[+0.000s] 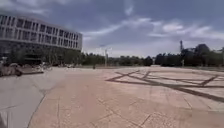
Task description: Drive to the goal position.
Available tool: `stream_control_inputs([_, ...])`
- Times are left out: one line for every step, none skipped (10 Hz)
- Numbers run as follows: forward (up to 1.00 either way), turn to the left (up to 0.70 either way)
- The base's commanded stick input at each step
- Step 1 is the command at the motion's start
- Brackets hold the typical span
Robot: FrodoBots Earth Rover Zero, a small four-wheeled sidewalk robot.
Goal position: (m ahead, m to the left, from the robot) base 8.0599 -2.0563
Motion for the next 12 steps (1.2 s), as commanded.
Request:
stream_control_inputs([0.56, 0.06])
stream_control_inputs([0.56, 0.00])
stream_control_inputs([0.57, 0.00])
stream_control_inputs([0.57, 0.00])
stream_control_inputs([0.58, 0.00])
stream_control_inputs([0.58, 0.00])
stream_control_inputs([0.58, 0.00])
stream_control_inputs([0.58, 0.01])
stream_control_inputs([0.58, 0.01])
stream_control_inputs([0.58, 0.14])
stream_control_inputs([0.58, 0.15])
stream_control_inputs([0.58, 0.15])
